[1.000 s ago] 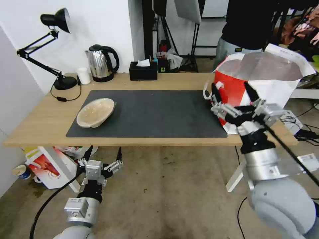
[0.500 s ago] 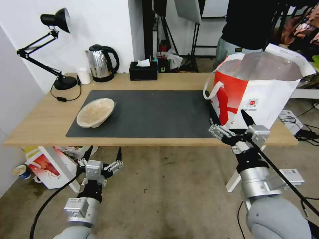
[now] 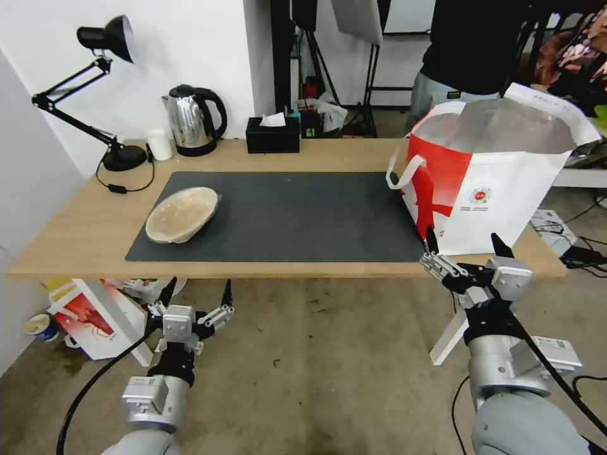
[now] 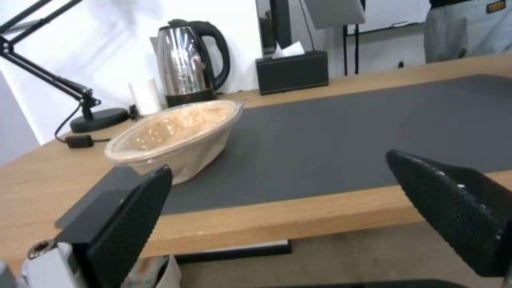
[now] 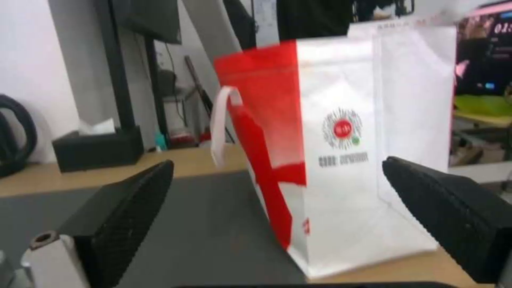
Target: Pick up the trash from the table and place it into the takeout bag.
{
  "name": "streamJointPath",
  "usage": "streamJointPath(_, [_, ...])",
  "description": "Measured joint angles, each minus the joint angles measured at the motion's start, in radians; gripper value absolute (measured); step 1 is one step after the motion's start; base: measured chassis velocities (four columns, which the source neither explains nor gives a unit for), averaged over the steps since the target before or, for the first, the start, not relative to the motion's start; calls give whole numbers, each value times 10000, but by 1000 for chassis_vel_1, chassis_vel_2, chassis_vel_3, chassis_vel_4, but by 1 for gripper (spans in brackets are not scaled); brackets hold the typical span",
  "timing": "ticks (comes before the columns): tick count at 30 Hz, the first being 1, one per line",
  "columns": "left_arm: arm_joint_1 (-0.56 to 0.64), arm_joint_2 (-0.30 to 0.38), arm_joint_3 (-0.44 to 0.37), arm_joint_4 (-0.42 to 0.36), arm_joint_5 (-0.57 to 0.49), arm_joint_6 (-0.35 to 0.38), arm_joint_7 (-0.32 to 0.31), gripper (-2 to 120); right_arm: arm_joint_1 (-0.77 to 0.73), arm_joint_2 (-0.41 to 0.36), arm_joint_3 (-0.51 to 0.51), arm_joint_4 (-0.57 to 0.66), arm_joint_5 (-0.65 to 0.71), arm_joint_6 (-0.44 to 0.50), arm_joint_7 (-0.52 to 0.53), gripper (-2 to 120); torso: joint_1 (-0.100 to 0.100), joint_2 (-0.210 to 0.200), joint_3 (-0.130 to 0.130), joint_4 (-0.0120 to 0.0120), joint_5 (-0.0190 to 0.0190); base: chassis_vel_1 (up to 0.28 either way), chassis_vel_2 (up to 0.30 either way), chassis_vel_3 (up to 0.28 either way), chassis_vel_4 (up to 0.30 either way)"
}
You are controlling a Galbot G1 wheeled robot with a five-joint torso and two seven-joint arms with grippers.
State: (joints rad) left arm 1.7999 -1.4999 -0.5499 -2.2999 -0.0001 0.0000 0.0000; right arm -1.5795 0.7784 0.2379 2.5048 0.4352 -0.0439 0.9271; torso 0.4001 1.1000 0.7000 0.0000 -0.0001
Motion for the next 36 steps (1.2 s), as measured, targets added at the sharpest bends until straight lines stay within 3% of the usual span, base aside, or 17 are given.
streamJointPath(18, [0,-1,0,0,0,0,0,100,-825,860,-838,-119,-1890,1017,-478,100,0,0,0,0,0,0,0,0,0])
streamJointPath(36, [0,0,0,0,0,0,0,100,-1098,1126,-1386,-743,-2581,1609,-860,100,0,0,0,1,1,0,0,0,0])
